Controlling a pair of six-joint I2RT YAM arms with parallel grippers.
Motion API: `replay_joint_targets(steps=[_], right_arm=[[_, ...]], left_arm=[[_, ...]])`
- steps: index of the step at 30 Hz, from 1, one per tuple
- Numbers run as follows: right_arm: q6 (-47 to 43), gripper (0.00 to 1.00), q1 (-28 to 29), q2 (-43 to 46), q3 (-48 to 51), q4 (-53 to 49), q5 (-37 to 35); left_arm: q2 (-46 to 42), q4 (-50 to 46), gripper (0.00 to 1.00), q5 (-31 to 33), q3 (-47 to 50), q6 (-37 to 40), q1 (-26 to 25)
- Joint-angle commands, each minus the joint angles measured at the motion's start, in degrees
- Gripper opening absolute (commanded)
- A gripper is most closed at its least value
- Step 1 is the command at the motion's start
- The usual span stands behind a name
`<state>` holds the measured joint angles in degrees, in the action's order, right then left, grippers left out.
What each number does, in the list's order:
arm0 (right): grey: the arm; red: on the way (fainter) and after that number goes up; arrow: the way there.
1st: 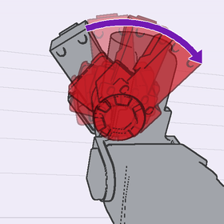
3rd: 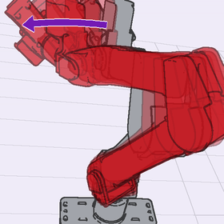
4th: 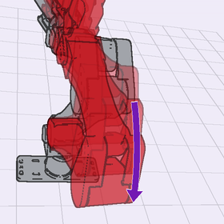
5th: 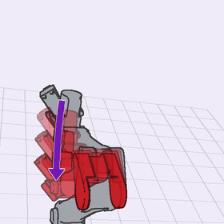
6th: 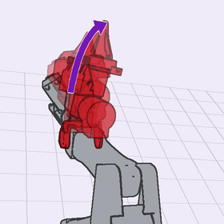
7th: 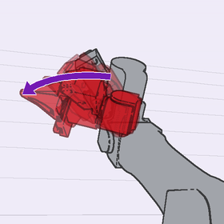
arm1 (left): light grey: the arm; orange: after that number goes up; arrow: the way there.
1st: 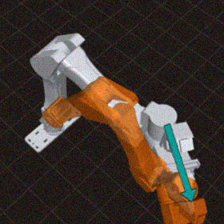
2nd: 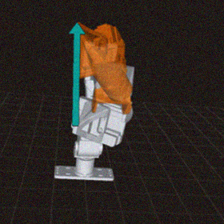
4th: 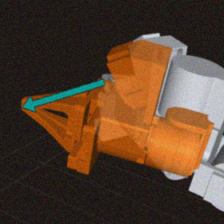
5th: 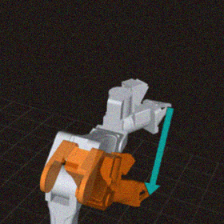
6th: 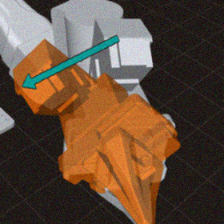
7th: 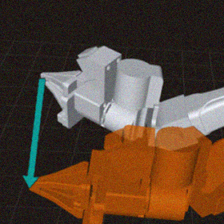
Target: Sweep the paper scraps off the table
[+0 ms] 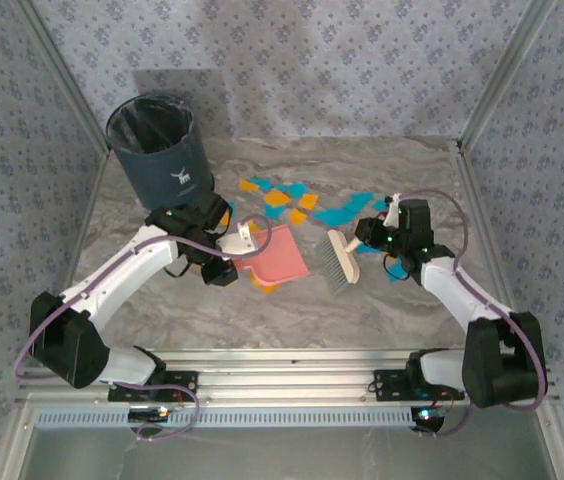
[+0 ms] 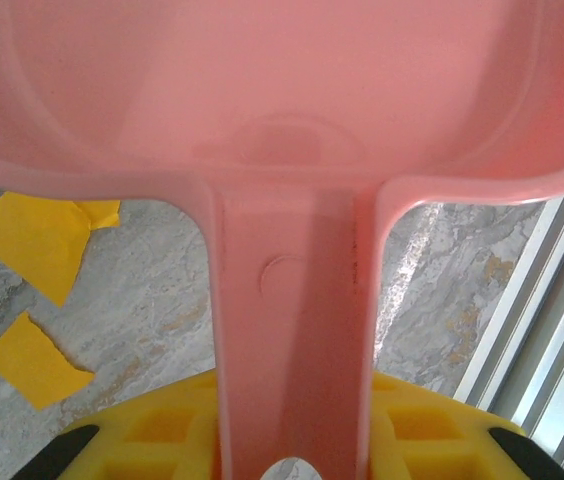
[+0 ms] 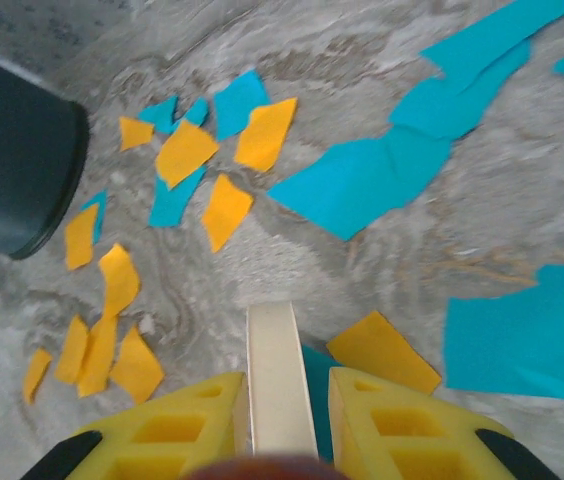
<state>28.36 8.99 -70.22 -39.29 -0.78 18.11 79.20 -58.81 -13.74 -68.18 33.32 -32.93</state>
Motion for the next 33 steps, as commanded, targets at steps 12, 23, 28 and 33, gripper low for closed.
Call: replay_joint_targets(steps=[12, 23, 28, 33], right_arm=[[-2.17, 0.00, -1.62, 10.00, -3.12, -8.58, 2.25], [-7.72, 0.00, -1.97, 16.76, -7.09, -19.83, -10.76], [-10.67, 0.00, -1.91, 19.13, -7.96, -23.89, -17.31], [-12.99, 0.00, -0.80, 19.79, -9.26, -28.03, -23.33]], left_arm=[[4.62, -0.55, 0.00, -0.50, -2.89, 1.07, -3.52], [12.28, -0.54, 0.00, 0.47, -7.61, 1.66, -8.10], [16.02, -2.37, 0.00, 0.36, -10.61, 2.01, -9.74], [20.03, -4.99, 0.00, 1.04, -13.57, 1.48, -10.58]])
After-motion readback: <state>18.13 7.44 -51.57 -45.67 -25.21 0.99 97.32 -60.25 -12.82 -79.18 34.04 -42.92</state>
